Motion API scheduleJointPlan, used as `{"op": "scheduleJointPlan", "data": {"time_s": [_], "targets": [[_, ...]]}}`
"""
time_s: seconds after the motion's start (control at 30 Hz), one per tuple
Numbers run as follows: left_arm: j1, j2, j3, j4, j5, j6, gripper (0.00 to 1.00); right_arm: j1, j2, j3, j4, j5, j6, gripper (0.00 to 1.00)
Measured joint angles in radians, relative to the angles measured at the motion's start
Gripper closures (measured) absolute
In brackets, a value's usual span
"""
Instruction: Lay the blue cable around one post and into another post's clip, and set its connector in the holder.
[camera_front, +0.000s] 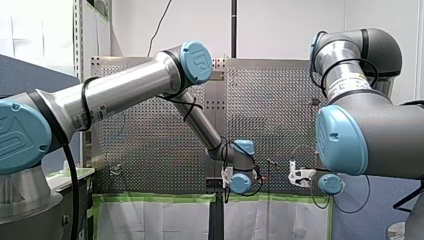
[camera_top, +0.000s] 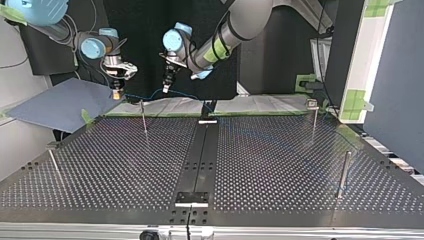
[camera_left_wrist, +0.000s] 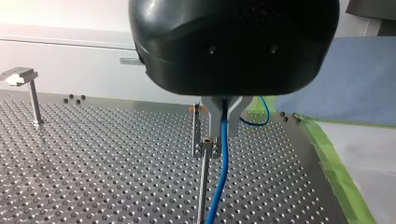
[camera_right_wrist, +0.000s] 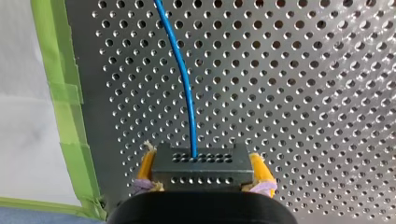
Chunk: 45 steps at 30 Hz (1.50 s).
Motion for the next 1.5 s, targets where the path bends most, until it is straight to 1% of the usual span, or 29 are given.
{"op": "scheduleJointPlan", "data": {"time_s": [0.2, 0.67, 0.93, 1.07, 1.23, 1.5], "targets": [[-0.003, 0.000, 0.013, -0.004, 0.000, -0.003, 0.99, -0.005, 0.000, -0.004, -0.001, 0.000, 0.004, 1.00], [-0.005, -0.002, 0.030, -0.004, 0.007, -0.027, 0.99, -0.006, 0.000, -0.019, 0.001, -0.001, 0.011, 1.00], [-0.006, -0.013, 0.047, -0.014, 0.007, -0.037, 0.99, -0.008, 0.000, -0.027, -0.006, -0.003, 0.035, 1.00], [-0.006, -0.013, 0.056, -0.017, 0.006, -0.042, 0.99, -0.011, 0.000, -0.027, -0.011, -0.005, 0.044, 1.00], [-0.005, -0.013, 0.067, -0.020, 0.004, -0.046, 0.99, -0.014, 0.001, -0.029, -0.025, -0.011, 0.062, 1.00], [-0.002, -0.014, 0.071, -0.022, 0.002, -0.047, 0.99, -0.026, 0.001, -0.029, -0.030, -0.012, 0.072, 1.00]]}}
